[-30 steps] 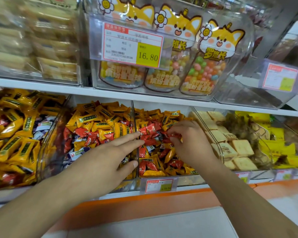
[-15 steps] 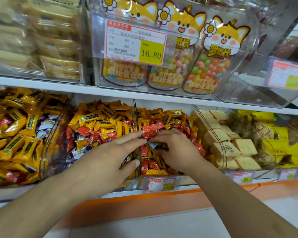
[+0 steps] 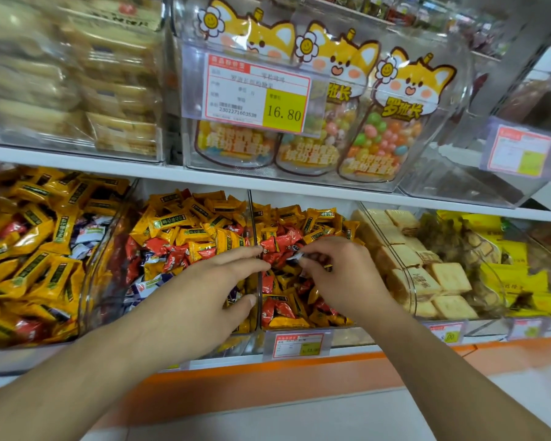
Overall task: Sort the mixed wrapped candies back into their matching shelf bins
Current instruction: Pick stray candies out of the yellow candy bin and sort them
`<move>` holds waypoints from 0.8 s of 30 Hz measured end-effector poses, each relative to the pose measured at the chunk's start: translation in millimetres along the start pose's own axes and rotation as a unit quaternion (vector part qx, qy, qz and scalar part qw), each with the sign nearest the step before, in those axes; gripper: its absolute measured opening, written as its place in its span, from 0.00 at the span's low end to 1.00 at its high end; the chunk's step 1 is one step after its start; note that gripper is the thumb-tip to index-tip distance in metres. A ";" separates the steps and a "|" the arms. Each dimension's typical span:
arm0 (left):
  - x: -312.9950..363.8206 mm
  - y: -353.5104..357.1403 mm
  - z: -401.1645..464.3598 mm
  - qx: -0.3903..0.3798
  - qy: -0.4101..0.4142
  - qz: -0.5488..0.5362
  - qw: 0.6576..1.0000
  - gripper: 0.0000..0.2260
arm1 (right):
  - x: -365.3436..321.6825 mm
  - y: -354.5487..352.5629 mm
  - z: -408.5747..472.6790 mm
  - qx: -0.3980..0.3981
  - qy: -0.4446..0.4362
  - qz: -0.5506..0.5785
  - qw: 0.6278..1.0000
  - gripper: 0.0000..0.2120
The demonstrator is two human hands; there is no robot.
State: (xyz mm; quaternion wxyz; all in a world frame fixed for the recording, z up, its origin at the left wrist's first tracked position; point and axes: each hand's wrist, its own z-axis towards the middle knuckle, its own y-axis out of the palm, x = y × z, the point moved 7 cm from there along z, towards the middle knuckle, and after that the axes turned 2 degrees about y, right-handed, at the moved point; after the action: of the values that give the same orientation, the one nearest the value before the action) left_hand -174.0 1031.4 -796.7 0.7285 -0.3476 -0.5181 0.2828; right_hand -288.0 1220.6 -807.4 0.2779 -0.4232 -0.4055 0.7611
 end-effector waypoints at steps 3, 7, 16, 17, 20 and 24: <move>-4.5 -1.0 0.9 0.014 -0.037 -0.011 0.999 0.21 | -8.2 -18.1 -4.7 0.004 0.074 0.097 0.993 0.04; -4.3 -15.9 -0.4 0.083 -0.065 -0.070 0.992 0.22 | -54.6 -20.6 -11.4 -0.040 0.059 0.214 0.974 0.03; -30.8 -32.6 -9.7 0.095 -0.139 0.012 0.986 0.09 | -39.4 -25.4 -6.9 -0.011 0.065 0.199 0.978 0.06; -33.2 -29.0 -9.6 0.073 -0.142 0.044 0.986 0.14 | -27.2 -25.5 -5.6 0.001 0.071 0.164 0.984 0.07; -21.8 -18.1 -7.8 0.039 -0.086 0.073 0.993 0.24 | -1.5 -14.9 -6.0 -0.004 0.076 0.065 0.995 0.10; 2.9 7.5 -4.6 -0.030 -0.015 0.051 0.998 0.26 | 0.1 11.7 -3.8 -0.043 0.013 -0.054 0.998 0.09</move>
State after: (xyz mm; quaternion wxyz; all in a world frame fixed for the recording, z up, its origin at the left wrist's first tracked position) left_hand -169.2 1037.1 -802.1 0.6944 -0.3912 -0.5188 0.3092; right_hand -285.8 1216.1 -818.6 0.3055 -0.4221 -0.4560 0.7215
